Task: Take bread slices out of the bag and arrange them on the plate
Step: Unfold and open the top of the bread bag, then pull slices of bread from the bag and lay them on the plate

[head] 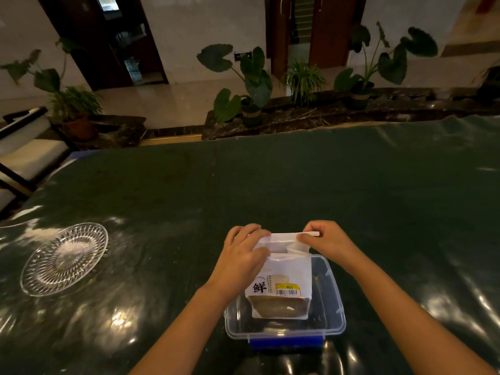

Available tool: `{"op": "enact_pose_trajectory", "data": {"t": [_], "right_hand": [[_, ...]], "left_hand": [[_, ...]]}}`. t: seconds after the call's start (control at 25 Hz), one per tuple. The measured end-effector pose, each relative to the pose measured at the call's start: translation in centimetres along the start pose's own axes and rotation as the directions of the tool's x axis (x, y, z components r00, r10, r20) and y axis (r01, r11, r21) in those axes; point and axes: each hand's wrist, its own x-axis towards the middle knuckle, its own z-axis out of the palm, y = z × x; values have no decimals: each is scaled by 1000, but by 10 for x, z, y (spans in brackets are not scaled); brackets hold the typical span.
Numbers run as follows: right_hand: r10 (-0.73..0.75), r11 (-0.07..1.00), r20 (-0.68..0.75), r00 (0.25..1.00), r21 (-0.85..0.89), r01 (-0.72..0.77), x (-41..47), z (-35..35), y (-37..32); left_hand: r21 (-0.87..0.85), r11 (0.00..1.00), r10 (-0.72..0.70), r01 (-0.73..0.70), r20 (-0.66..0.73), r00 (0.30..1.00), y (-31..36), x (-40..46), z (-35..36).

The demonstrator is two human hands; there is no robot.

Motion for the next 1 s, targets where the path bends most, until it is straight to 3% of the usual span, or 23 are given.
{"op": "enact_pose_trajectory", "data": {"t": [0.16,0.36,0.6,0.64,0.72,0.8,0.84,0.92,1.0], "right_hand": [[-71,995,12,997,-75,72,13,-7,-13],[-89,971,-115,989,-229,61,32,-9,-13],[-45,966,-179,983,-260,-4,34,-2,-11],[-95,955,-183,979,-295,37,29,-2,-14],[-404,836,-165,900,-466,290,13,-3,-22],[-709,554,33,704,-592,586,-11,-3,-32],[-754,404,185,630,-625,668,-22,-2,-34],[-636,208,473,609,-656,726,-35,-2,-35],[-468,155,583,665,-686,711,-34,-5,-32]], "left_hand": [[-21,992,125,-124,13,992,3,-11,-9],[-110,975,197,-191,46,979,6,-43,-20],[-143,968,212,-206,26,977,10,-53,-31],[-162,966,211,-204,27,977,10,-50,-31],[-177,964,205,-198,24,978,11,-45,-32],[-185,962,208,-200,25,978,11,-43,-30],[-183,963,210,-200,35,977,11,-44,-31],[-183,962,217,-203,62,974,8,-45,-29],[-176,963,223,-205,91,971,3,-43,-32]]}}
